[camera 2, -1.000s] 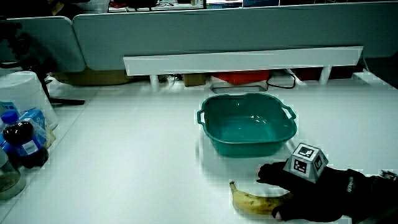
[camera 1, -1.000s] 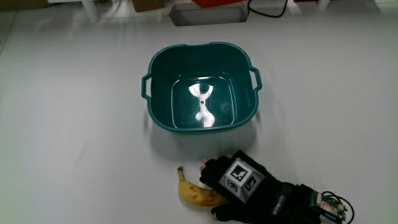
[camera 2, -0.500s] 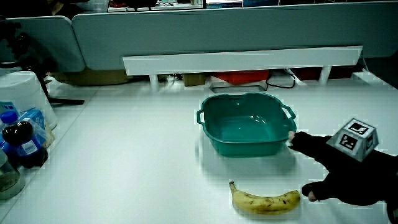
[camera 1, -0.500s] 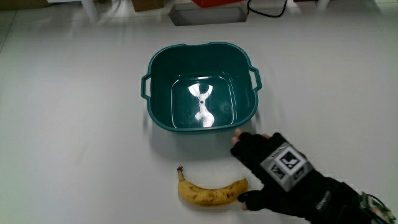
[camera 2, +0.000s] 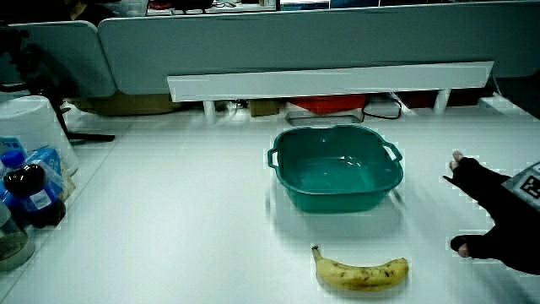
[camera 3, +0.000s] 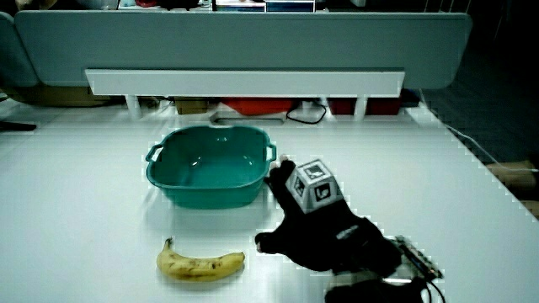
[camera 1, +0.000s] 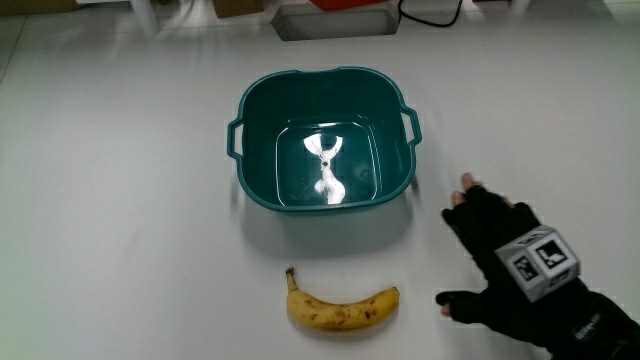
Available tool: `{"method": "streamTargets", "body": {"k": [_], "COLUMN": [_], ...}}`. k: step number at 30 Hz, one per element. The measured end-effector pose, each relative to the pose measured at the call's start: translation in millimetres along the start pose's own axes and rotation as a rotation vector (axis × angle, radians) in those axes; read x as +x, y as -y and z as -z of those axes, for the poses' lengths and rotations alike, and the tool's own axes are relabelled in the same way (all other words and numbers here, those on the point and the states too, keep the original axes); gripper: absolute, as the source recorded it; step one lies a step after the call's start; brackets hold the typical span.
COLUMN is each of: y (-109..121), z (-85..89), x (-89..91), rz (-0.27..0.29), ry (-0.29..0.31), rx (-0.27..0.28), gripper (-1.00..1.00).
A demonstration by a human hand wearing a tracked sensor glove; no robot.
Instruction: Place banana on desk
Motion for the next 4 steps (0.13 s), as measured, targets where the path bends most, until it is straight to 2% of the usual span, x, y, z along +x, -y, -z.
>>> {"method": "streamTargets", "body": {"k": [3, 4], "y": [4.5, 5.0], "z": [-0.5, 2.1], "x": [1.9, 3.0], "rz": [0.009, 0.012], "ry": [-0.01, -0.008], "rx": [0.032, 0.02], "gripper": [-1.0, -1.0]}}
